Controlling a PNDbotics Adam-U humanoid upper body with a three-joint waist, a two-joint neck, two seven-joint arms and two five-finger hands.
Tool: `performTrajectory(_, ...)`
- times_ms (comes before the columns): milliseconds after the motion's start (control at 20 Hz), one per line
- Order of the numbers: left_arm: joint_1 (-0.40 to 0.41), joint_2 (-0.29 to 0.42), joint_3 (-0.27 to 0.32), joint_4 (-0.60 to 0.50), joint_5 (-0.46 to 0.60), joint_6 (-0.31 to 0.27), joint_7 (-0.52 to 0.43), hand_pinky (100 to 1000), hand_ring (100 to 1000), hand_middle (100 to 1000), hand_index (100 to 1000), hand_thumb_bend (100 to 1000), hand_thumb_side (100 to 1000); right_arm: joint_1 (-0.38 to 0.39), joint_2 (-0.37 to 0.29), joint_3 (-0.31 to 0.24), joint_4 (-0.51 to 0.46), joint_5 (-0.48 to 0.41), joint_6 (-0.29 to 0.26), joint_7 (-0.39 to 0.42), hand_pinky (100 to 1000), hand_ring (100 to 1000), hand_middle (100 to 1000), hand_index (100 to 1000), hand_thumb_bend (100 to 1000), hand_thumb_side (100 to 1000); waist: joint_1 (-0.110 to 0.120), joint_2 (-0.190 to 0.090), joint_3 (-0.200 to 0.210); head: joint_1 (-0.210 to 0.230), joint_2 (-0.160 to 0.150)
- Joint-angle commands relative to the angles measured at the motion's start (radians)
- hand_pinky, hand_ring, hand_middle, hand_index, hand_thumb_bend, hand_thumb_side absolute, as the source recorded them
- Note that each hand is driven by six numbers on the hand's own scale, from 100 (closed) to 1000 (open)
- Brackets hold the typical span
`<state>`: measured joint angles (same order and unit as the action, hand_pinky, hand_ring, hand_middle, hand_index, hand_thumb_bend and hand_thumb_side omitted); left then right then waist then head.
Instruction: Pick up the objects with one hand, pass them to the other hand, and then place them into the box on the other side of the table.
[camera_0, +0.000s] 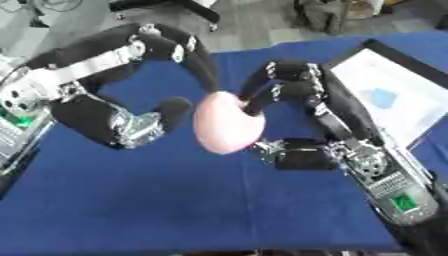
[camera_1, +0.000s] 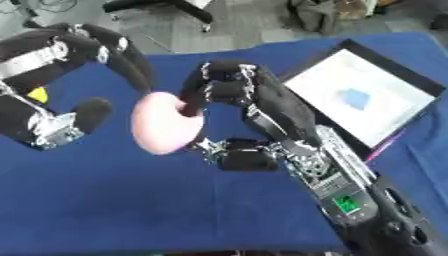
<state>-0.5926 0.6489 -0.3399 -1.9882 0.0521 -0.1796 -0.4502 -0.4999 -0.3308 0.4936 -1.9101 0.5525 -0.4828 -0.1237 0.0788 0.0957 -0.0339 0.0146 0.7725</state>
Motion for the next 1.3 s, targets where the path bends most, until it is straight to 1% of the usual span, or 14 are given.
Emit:
performTrajectory(50, 0.009, 0.031, 0.051, -0.012, -0.016, 0.008, 0.051, 809, 673, 667, 732, 100, 618, -0.003, -0.020, -0.028, -0.026, 0.003, 0.010, -0.022, 614, 576, 552, 328, 100, 100, -0.004, -0.010, 0.001, -0.006, -0.002)
performTrajectory(200, 0.037, 0.033, 0.091, -0.012, -0.024, 0.028, 0.109, 806, 667, 660, 725, 100, 587, 0.010, -0.038, -0.055, -0.043, -0.018, 0.034, -0.046, 615, 577, 553, 331, 100, 100, -0.005, -0.009, 0.002, -0.009, -0.002)
performTrajectory(450, 0.091, 0.025, 0.149, -0.011, -0.025, 0.061, 0.192, 802, 659, 650, 715, 100, 579, 0.021, -0.079, -0.120, -0.063, -0.059, 0.093, -0.093, 616, 578, 553, 334, 100, 100, -0.009, -0.008, 0.005, -0.028, -0.002)
performTrajectory(550, 0.117, 0.014, 0.175, -0.008, -0.023, 0.073, 0.226, 801, 655, 646, 710, 100, 583, 0.025, -0.103, -0.154, -0.058, -0.071, 0.121, -0.120, 616, 579, 554, 338, 100, 100, -0.009, -0.008, 0.008, -0.048, -0.002)
performTrajectory(650, 0.152, -0.003, 0.205, 0.001, -0.021, 0.084, 0.263, 797, 645, 635, 699, 100, 583, 0.031, -0.137, -0.198, -0.016, -0.099, 0.171, -0.160, 621, 585, 564, 359, 100, 100, -0.009, -0.007, 0.013, -0.097, -0.002)
performTrajectory(800, 0.208, -0.040, 0.245, 0.013, -0.023, 0.089, 0.314, 798, 641, 630, 693, 100, 603, 0.022, -0.207, -0.264, 0.116, -0.160, 0.262, -0.226, 629, 595, 577, 393, 100, 100, -0.008, -0.005, 0.029, -0.199, -0.002)
performTrajectory(850, 0.221, -0.050, 0.253, 0.016, -0.024, 0.088, 0.326, 798, 641, 630, 693, 100, 603, 0.013, -0.225, -0.277, 0.162, -0.176, 0.278, -0.240, 629, 595, 577, 393, 100, 100, -0.007, -0.004, 0.034, -0.221, -0.002)
performTrajectory(900, 0.236, -0.062, 0.264, 0.022, -0.032, 0.095, 0.337, 798, 641, 629, 691, 100, 612, 0.005, -0.245, -0.292, 0.226, -0.187, 0.303, -0.247, 638, 604, 590, 411, 100, 100, -0.005, -0.003, 0.041, -0.252, -0.002)
performTrajectory(950, 0.253, -0.080, 0.275, 0.020, -0.033, 0.090, 0.350, 798, 640, 628, 691, 100, 615, -0.012, -0.267, -0.310, 0.312, -0.197, 0.319, -0.250, 640, 608, 594, 423, 100, 100, -0.003, -0.002, 0.051, -0.281, -0.002)
performTrajectory(1100, 0.293, -0.119, 0.300, 0.018, -0.039, 0.080, 0.377, 799, 639, 626, 688, 100, 628, -0.069, -0.298, -0.352, 0.551, -0.191, 0.315, -0.242, 663, 629, 618, 475, 100, 100, 0.005, 0.004, 0.076, -0.342, -0.002)
performTrajectory(1200, 0.317, -0.145, 0.312, 0.015, -0.044, 0.074, 0.388, 800, 639, 626, 687, 100, 635, -0.110, -0.307, -0.377, 0.690, -0.163, 0.302, -0.217, 684, 655, 656, 587, 100, 100, 0.010, 0.009, 0.092, -0.373, -0.002)
performTrajectory(1300, 0.334, -0.166, 0.319, 0.015, -0.051, 0.071, 0.394, 801, 640, 626, 687, 100, 645, -0.147, -0.316, -0.396, 0.801, -0.111, 0.289, -0.186, 705, 685, 697, 731, 100, 100, 0.013, 0.014, 0.107, -0.396, -0.002)
